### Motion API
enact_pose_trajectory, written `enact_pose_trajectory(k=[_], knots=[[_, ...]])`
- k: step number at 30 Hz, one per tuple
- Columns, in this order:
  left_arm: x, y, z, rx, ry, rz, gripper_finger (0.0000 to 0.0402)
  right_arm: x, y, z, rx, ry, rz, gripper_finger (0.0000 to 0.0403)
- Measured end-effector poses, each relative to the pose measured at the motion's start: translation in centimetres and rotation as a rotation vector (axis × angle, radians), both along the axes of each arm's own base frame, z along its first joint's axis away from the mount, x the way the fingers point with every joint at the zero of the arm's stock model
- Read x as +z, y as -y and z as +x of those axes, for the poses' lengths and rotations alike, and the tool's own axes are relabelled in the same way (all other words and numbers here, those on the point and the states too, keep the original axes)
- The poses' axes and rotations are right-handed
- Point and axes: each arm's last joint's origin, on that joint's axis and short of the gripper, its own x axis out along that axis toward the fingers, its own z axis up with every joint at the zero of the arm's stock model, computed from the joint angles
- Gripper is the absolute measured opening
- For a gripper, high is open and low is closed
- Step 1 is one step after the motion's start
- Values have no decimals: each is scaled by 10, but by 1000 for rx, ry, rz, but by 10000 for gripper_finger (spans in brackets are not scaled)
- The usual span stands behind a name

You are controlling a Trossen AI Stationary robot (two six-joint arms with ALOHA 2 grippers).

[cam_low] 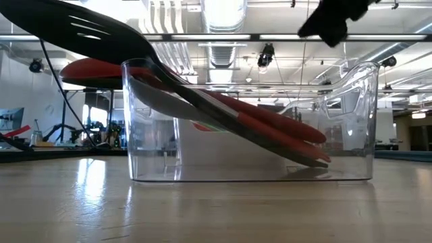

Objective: Pick & Place Kitchen Items
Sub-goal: Return to Home Position

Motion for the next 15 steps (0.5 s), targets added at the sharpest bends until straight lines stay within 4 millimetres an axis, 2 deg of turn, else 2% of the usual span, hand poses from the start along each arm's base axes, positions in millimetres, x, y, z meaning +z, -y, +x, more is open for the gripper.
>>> enact_pose_trajectory(k=[4, 9, 15], knots=[[1, -9, -9, 24, 32, 51, 213, 15, 3, -9, 66, 123, -65, 8], [4, -27, -28, 43, 137, -10, 212, 37, 10, -23, 120, 259, -155, 8], [-3, -42, -50, -110, 307, -78, 212, 57, 11, -38, 253, 405, -240, 8]])
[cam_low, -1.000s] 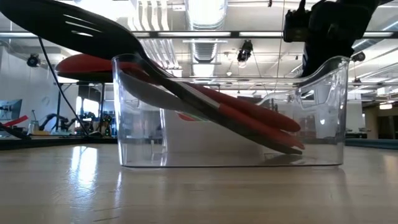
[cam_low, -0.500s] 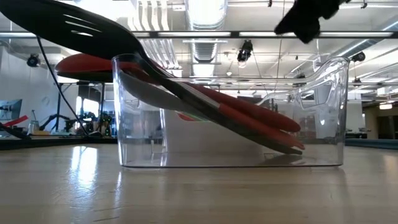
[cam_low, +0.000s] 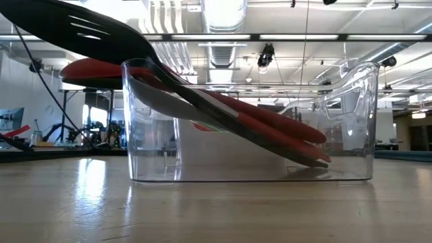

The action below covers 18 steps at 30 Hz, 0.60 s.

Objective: Pick & Place Kitchen Items
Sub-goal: Return to Home Position

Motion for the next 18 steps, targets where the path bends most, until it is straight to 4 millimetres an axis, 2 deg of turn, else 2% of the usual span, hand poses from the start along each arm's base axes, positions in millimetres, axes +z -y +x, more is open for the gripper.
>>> enact_pose_trajectory(k=[4, 6, 9, 14, 18], knots=[[-12, -12, -15, -170, 135, -28, 211, 4, 3, -11, 5, 17, 24, 8], [-20, -21, -25, -185, 173, -33, 211, 0, 4, -15, 3, 11, 28, 8], [-32, -34, -40, -187, 206, -56, 209, -12, 5, -21, -8, -11, 60, 8], [-48, -47, -61, -333, 256, -108, 202, -36, 8, -32, -34, -7, 163, 8], [-57, -56, -73, -301, 320, -121, 194, -53, 10, -40, -34, 74, 216, 8]])
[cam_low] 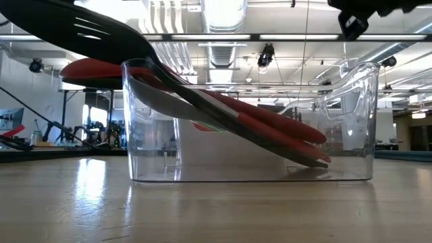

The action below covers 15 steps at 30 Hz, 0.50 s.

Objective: Pick & Place Kitchen Items
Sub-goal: Return to Home Position

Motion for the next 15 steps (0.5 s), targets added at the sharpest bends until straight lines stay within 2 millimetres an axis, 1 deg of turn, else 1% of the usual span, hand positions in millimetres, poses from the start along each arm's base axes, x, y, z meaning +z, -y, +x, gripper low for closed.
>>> enact_pose_trajectory(k=[3, 4, 6, 9, 15], knots=[[-8, 0, -2, -47, 9, 0, 189, -15, 2, -6, 0, 38, 12, 8], [-7, -1, -3, -54, 24, -6, 188, -19, 2, -8, 0, 48, 15, 8], [-10, -1, -3, -38, 33, -13, 185, -26, 3, -11, 1, 74, 21, 8], [-26, 0, 4, -12, -6, -6, 180, -38, 4, -16, 23, 92, 13, 8], [-52, -2, 15, 48, -29, -58, 179, -53, 4, -23, 79, 132, -16, 8]])
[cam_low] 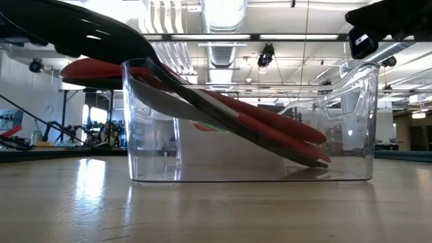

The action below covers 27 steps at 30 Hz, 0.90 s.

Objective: Pick & Place Kitchen Items
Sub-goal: Return to Home Position

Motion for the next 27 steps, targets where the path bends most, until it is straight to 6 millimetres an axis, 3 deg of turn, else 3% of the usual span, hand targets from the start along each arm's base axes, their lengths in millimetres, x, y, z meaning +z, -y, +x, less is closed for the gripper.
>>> enact_pose_trajectory(k=[12, 19, 27], knots=[[-21, -5, 7, -82, -45, -79, 179, -37, 2, -15, 78, 29, -14, 8], [-53, -8, 13, -113, -121, -184, 179, -57, 3, -21, 86, 64, -82, 8], [-57, -8, 17, -101, -131, -347, 179, -61, 4, -22, 65, 37, -132, 8]])
